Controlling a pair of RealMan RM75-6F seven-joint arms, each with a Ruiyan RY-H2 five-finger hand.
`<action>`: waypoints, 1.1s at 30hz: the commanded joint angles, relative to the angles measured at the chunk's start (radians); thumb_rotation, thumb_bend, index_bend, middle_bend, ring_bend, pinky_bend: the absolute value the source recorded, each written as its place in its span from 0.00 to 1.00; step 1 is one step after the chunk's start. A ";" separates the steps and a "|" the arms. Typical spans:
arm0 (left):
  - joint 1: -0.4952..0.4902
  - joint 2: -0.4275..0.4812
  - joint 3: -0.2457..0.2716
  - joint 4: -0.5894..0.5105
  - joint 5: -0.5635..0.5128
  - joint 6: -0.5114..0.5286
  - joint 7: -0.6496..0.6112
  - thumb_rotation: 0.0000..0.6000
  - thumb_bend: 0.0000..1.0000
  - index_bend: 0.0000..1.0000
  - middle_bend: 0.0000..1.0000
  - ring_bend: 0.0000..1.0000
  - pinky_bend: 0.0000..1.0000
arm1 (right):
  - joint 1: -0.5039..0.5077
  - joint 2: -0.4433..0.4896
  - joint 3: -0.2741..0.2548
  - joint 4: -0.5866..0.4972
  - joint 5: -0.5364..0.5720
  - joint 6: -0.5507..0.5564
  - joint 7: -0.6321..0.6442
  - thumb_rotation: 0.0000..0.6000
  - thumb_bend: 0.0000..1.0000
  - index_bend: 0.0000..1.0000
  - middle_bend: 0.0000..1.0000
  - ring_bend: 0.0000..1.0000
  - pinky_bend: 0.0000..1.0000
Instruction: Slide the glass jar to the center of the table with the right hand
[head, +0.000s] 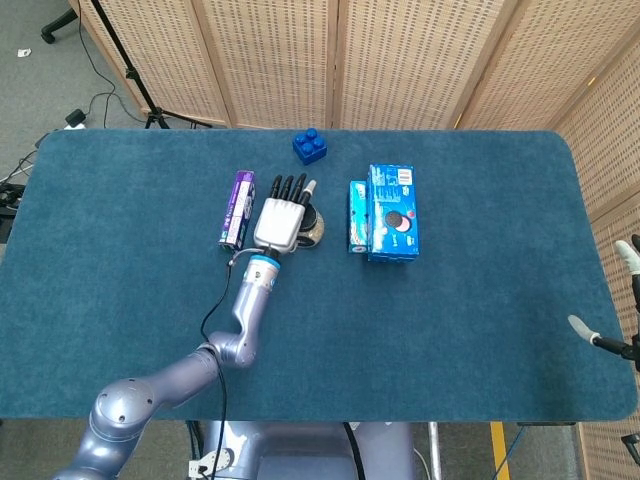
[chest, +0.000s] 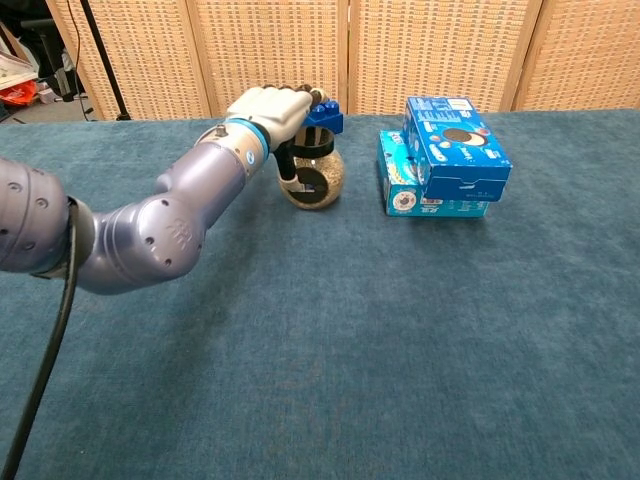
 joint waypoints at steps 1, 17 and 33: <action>-0.062 -0.037 -0.031 0.120 -0.010 -0.050 -0.050 1.00 0.01 0.00 0.00 0.00 0.00 | 0.002 -0.001 0.004 0.004 0.005 -0.007 0.003 1.00 0.00 0.00 0.00 0.00 0.00; -0.103 -0.064 -0.019 0.270 0.032 -0.102 -0.209 1.00 0.01 0.00 0.00 0.00 0.00 | -0.002 -0.012 -0.001 -0.009 -0.032 0.002 -0.038 1.00 0.00 0.00 0.00 0.00 0.00; 0.356 0.559 0.080 -0.783 0.057 0.247 -0.037 1.00 0.00 0.00 0.00 0.00 0.00 | -0.016 -0.007 -0.012 -0.027 -0.074 0.031 -0.074 1.00 0.00 0.00 0.00 0.00 0.00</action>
